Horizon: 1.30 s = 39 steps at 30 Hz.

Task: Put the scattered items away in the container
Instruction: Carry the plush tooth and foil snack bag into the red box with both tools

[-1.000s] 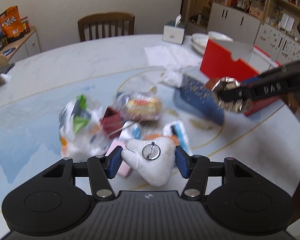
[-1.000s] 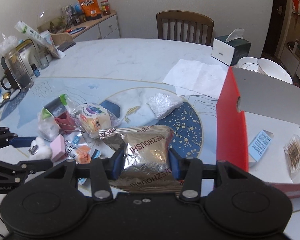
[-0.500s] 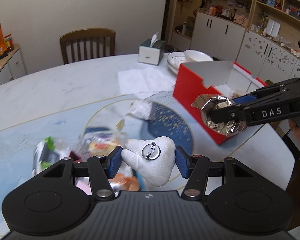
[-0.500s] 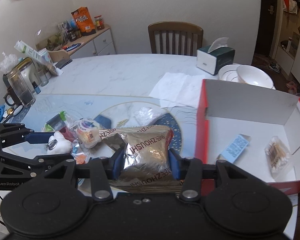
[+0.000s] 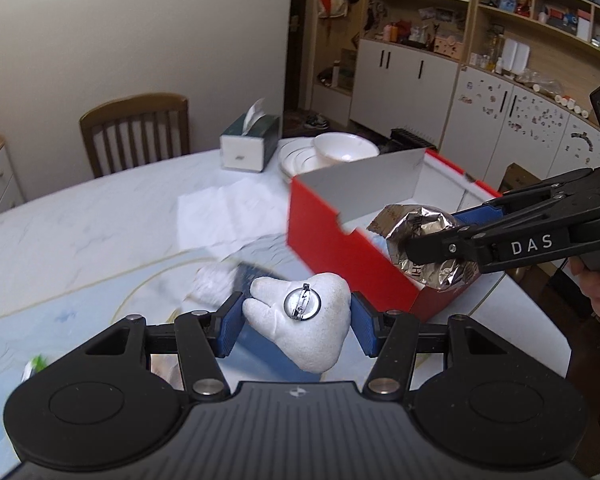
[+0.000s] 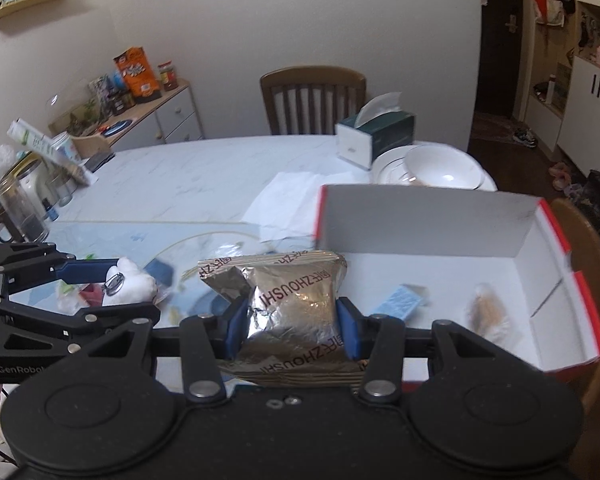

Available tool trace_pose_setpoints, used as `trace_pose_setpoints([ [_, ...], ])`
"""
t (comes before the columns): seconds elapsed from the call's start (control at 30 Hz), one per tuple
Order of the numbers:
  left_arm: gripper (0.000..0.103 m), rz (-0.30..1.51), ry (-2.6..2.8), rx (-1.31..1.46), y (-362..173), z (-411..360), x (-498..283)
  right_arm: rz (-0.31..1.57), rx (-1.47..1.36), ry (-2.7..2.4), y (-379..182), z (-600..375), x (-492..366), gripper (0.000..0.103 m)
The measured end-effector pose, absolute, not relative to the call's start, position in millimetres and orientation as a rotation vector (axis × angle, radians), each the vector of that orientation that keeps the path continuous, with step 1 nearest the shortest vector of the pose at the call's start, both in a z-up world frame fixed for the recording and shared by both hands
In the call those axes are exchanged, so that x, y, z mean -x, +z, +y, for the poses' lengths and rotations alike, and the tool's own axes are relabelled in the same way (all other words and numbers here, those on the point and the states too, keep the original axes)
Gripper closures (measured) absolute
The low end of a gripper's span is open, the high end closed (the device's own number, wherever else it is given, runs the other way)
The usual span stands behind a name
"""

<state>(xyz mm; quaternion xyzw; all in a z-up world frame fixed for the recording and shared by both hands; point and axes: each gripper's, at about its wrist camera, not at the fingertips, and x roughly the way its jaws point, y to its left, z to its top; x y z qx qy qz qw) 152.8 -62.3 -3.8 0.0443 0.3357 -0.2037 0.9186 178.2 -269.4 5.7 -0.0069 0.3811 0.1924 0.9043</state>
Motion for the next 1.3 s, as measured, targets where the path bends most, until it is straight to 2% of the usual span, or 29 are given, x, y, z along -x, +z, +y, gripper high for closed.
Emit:
trace_pose_setpoints([
  [0.63,0.047,0.649,-0.502,-0.173,3,-164,-194,0.774,0.002,0.313,-1,-353,-198,0.057],
  [1.3,0.047,0.715,-0.489,-0.246,-9,-222,-288,0.799,0.089,0.343,-25,-366,-229,0.058],
])
